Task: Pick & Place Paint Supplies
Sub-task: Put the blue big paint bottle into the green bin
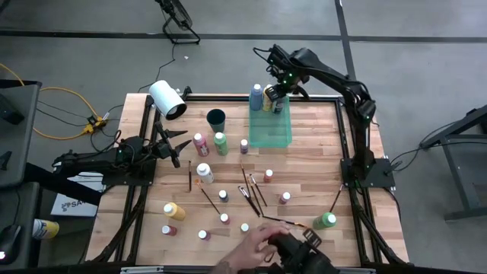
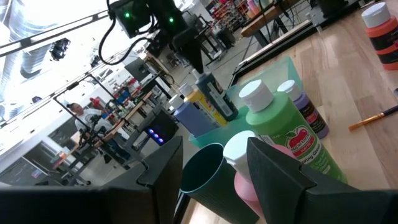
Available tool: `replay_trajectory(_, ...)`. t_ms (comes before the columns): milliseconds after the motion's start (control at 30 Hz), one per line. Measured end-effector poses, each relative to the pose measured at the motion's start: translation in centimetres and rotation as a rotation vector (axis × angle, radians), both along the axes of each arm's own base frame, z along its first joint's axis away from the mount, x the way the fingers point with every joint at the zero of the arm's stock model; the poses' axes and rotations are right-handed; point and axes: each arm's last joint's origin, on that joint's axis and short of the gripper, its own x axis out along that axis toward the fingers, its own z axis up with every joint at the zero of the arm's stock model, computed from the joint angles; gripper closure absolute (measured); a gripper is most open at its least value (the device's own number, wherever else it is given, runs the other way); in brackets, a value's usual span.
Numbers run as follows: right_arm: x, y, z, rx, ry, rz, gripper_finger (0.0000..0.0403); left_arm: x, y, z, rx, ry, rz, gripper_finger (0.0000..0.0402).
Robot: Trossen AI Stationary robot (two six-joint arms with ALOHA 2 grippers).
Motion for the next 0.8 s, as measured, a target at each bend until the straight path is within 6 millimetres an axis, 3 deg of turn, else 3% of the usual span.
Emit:
replay_trajectory(500, -0.1, -1.5, -0.8, -0.086, 0.04, 0.096, 0.0286, 0.0, 0.0, 0.0, 0.0, 0.0, 0.0, 0.0229)
replay_trajectory(800, -0.1, -1.8, -0.8, -0.11, 0.048, 0.106, 0.0225, 0.0, 0.0, 0.0, 0.0, 0.0, 0.0, 0.0229)
